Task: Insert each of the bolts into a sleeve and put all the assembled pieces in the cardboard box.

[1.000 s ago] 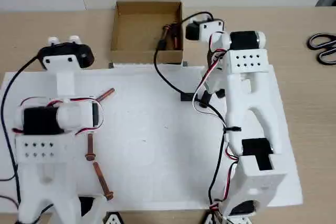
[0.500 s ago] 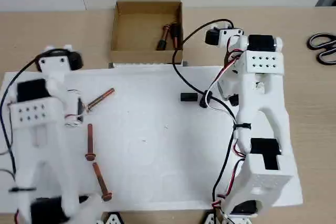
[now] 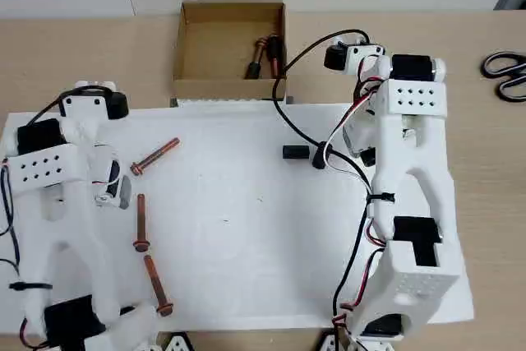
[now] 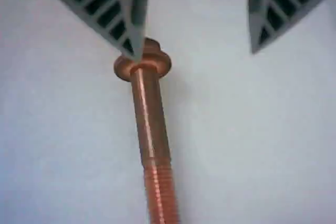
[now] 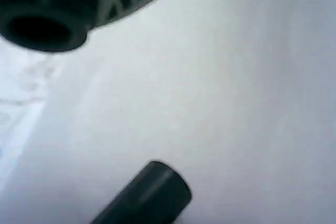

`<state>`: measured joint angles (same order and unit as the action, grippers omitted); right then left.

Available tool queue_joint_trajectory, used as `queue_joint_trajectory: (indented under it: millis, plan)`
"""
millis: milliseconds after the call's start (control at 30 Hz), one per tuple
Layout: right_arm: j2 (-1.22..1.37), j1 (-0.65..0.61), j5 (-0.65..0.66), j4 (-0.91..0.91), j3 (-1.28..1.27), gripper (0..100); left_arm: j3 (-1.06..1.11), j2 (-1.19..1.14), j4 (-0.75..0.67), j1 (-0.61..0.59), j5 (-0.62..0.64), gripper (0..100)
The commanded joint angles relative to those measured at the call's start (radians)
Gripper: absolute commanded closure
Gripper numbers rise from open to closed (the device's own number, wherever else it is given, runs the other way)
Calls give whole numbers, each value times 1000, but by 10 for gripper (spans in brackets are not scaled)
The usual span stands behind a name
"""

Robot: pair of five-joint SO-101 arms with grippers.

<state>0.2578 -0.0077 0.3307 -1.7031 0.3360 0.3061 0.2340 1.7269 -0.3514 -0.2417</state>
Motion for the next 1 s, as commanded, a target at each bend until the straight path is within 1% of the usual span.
queue_joint_trajectory:
  millis: [0,133,400,567,833,967]
  plan:
    - [-61,15,-8,10,5,989,51,5,18,34,-15,863]
    - [-59,12,-8,12,5,989,143,6,-25,49,-20,863]
    - [-58,8,-14,19,3,989,197,5,-106,51,-21,863]
    - [-58,7,-15,24,3,989,269,3,-187,54,-21,862]
    - [-56,7,-15,25,3,989,343,3,-282,144,-18,860]
    - [-56,7,-15,25,3,989,397,3,-345,144,-18,863]
